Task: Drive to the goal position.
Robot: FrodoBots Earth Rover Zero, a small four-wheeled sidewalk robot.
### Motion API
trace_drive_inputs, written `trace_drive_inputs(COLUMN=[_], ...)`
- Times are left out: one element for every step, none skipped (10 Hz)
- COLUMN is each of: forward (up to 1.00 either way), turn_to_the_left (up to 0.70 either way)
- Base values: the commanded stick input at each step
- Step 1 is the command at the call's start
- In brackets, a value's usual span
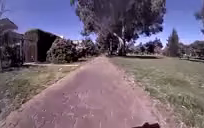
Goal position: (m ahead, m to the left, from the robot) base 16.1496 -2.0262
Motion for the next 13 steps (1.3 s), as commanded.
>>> trace_drive_inputs(forward=[0.70,0.70,0.70,0.70,0.70,0.70,0.70,0.70,0.70,0.70,0.70,0.70,0.70], turn_to_the_left=[0.00,0.00,0.00,0.00,0.00,0.00,0.00,0.00,0.00,0.00,0.00,0.00,0.00])
